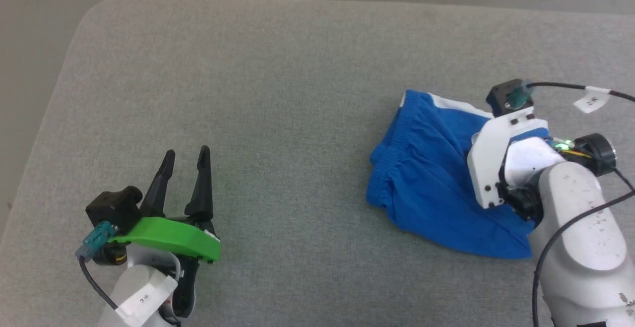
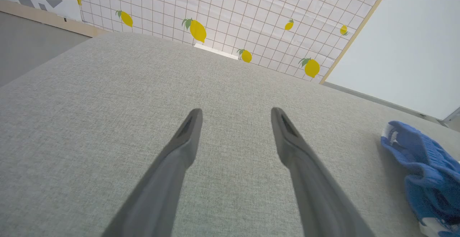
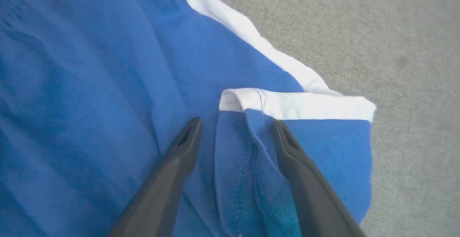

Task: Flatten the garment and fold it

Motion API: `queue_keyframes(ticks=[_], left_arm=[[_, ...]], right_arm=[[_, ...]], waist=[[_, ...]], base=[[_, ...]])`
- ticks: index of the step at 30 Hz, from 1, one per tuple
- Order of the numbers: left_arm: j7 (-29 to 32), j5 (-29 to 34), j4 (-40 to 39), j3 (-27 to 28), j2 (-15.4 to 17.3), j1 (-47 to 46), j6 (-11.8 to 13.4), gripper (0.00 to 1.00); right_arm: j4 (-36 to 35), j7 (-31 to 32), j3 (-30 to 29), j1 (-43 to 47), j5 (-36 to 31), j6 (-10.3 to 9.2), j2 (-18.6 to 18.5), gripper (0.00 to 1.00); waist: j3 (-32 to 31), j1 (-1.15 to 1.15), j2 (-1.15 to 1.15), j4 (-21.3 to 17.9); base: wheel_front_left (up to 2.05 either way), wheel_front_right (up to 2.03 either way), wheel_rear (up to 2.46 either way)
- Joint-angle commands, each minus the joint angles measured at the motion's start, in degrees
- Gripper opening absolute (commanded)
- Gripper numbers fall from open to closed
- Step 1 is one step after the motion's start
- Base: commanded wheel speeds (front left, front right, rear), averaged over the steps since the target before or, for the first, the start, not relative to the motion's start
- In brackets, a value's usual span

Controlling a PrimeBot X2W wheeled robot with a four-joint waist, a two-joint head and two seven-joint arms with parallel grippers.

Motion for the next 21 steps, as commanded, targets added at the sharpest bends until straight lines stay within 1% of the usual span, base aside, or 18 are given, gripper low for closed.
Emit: queue_keyframes(ticks=[1, 2, 3, 4, 10, 14, 15, 16, 21], left_arm=[[-0.4, -0.9, 0.1, 0.2, 0.4, -1.0, -0.3, 1.0], [-0.5, -0.9, 0.2, 0.3, 0.4, -1.1, -0.3, 1.0], [-0.5, -0.9, 0.3, 0.3, 0.5, -1.2, -0.3, 1.0], [-0.6, -0.9, 0.3, 0.4, 0.5, -1.2, -0.3, 1.0], [-0.7, -0.8, 0.7, 0.2, 0.5, -1.3, -0.4, 1.0], [-0.8, -0.8, 0.8, 0.2, 0.5, -1.0, -0.3, 1.0], [-0.8, -0.8, 0.8, 0.2, 0.6, -0.9, -0.2, 1.0], [-0.8, -0.7, 0.6, 0.1, 0.7, -0.6, -0.1, 1.0], [-0.3, -0.8, 0.2, -0.5, 0.7, -1.0, -0.2, 1.0]], right_arm=[[0.7, 0.1, 0.3, -1.0, -0.4, -0.08, -0.1, 1.0], [1.1, 0.2, 0.4, -1.2, -0.3, -0.08, 0.0, 1.0], [1.2, -0.2, 0.4, -1.4, -0.3, -0.08, 0.1, 0.4], [1.4, -0.7, 0.3, -1.6, -0.4, -0.08, 0.2, 0.0], [1.5, -2.3, -0.7, -2.0, 0.5, -0.08, 0.6, 0.0], [-1.1, -4.1, -4.1, -1.6, 2.1, -0.08, 1.0, 0.0], [-2.1, -4.6, -5.7, -1.2, 2.6, -0.08, 1.0, 0.0], [-5.5, -5.2, -11.3, 0.4, 3.2, -0.08, 1.3, 0.0], [-10.4, -4.2, -24.0, 6.1, 3.2, -0.08, 2.4, 0.0]], waist=[[0.7, 0.0, 0.0, 0.4], [0.8, 0.0, 0.0, 0.4], [0.8, 0.0, 0.0, 0.3], [0.7, 0.0, 0.0, 0.2], [-0.2, 0.0, 0.0, -0.7], [-1.1, 0.0, 0.0, -1.9], [-1.3, 0.0, 0.0, -2.4], [-1.7, 0.0, 0.0, -3.3], [-1.6, 0.0, 0.0, -3.9]], base=[[0.0, 0.0, 0.0], [0.0, 0.0, 0.0], [0.0, 0.0, 0.0], [0.0, 0.0, 0.0], [0.0, 0.0, 0.0], [0.0, 0.0, 0.0], [0.0, 0.0, 0.0], [0.0, 0.0, 0.0], [0.0, 0.0, 0.0]])
